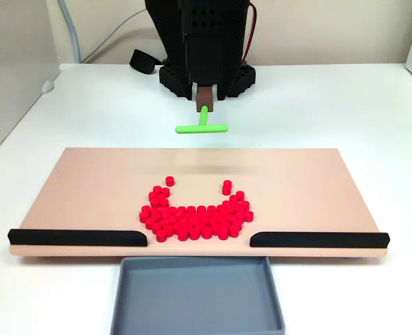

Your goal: Push granules from bottom to the grey container

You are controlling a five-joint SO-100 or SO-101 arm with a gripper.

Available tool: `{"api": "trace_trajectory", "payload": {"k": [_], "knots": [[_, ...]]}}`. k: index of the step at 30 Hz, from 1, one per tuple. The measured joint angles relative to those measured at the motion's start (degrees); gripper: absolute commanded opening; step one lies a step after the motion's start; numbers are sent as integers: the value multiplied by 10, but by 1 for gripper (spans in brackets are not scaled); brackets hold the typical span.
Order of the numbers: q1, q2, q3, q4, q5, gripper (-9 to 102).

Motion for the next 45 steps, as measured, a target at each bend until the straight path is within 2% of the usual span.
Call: {"api": "trace_trajectory", "payload": {"k": [45], "knots": [[3,32,18,7,-13,0]]}}
